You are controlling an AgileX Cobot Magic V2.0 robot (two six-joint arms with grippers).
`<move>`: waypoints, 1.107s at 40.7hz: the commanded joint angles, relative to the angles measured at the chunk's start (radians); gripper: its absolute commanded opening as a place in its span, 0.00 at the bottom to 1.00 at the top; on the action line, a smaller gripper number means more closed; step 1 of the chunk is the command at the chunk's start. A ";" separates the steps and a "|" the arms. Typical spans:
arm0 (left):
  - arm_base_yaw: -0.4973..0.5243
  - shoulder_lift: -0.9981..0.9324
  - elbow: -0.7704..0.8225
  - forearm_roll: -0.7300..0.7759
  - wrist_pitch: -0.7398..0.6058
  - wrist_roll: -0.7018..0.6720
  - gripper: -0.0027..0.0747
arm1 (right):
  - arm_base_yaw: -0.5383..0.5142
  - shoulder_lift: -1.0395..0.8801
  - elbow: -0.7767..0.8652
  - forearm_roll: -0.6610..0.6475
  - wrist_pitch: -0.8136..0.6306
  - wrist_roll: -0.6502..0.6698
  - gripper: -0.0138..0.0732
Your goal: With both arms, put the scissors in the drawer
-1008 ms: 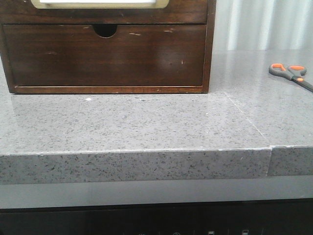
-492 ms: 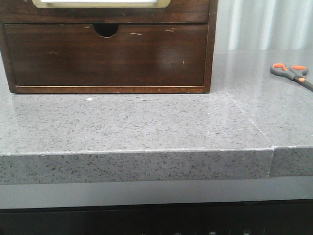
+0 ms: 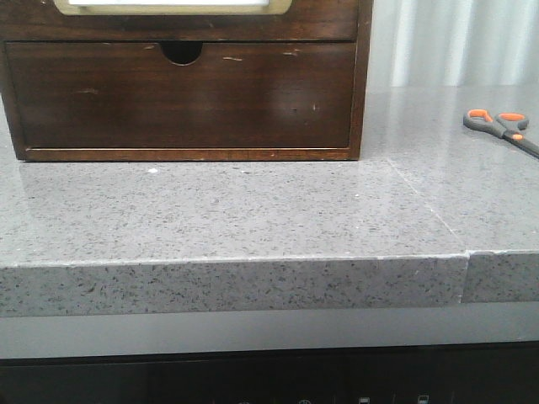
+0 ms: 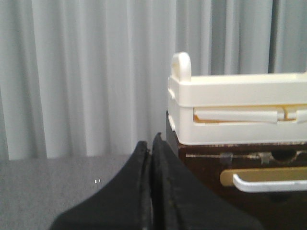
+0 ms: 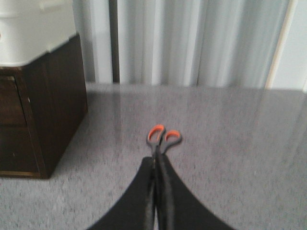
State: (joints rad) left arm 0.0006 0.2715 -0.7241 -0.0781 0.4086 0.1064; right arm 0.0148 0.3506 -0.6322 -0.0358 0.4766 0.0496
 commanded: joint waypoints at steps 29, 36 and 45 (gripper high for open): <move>-0.002 0.249 -0.012 -0.028 0.201 -0.011 0.01 | 0.001 0.218 -0.030 -0.034 0.140 -0.017 0.03; -0.002 0.249 -0.012 -0.029 0.199 -0.011 0.20 | 0.001 0.218 -0.030 -0.034 0.166 -0.064 0.28; -0.002 0.249 -0.012 -0.029 0.196 -0.011 0.67 | 0.001 0.218 -0.030 -0.034 0.168 -0.066 0.74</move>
State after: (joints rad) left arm 0.0006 0.5095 -0.7113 -0.0922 0.6797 0.1064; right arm 0.0148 0.5575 -0.6337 -0.0503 0.7038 0.0000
